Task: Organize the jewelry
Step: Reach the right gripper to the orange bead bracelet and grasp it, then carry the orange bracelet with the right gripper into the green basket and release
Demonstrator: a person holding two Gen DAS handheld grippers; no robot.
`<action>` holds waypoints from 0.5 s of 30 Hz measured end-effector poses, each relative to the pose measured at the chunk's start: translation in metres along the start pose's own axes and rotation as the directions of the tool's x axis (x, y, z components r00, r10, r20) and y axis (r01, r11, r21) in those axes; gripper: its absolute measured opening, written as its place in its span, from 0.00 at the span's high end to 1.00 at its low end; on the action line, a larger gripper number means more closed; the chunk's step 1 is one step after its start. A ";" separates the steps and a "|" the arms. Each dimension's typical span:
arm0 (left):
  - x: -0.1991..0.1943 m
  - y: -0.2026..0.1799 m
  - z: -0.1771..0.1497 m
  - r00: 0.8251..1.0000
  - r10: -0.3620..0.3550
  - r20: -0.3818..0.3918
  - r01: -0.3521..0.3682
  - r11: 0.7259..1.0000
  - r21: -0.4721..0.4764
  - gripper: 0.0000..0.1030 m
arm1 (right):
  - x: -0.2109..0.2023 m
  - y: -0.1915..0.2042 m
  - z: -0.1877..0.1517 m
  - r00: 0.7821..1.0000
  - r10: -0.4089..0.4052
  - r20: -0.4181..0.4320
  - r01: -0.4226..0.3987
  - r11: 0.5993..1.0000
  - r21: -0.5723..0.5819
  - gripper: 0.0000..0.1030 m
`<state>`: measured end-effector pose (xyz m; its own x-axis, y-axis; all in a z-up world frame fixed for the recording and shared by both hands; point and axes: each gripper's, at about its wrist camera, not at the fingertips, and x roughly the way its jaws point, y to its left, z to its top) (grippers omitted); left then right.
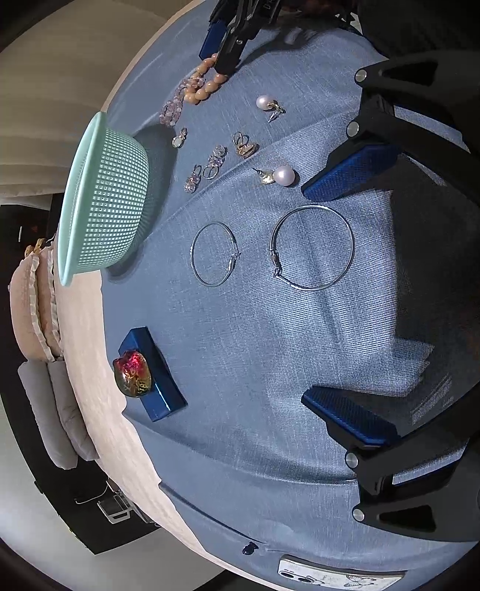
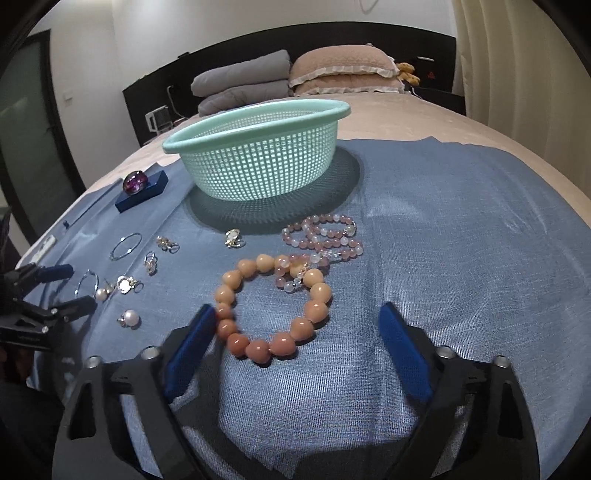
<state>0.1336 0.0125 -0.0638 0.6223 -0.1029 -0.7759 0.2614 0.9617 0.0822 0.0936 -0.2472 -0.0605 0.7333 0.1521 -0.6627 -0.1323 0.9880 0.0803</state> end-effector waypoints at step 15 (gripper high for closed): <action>-0.016 -0.003 0.000 0.998 -0.035 -0.043 0.036 0.999 0.027 0.56 | -0.030 -0.006 0.004 0.989 0.146 0.011 -0.146 0.988 0.041 0.89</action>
<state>0.1228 0.0110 -0.0520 0.5804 -0.1254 -0.8047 0.3039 0.9500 0.0712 0.0751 -0.2572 -0.0385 0.7137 0.2949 -0.6354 -0.2110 0.9554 0.2065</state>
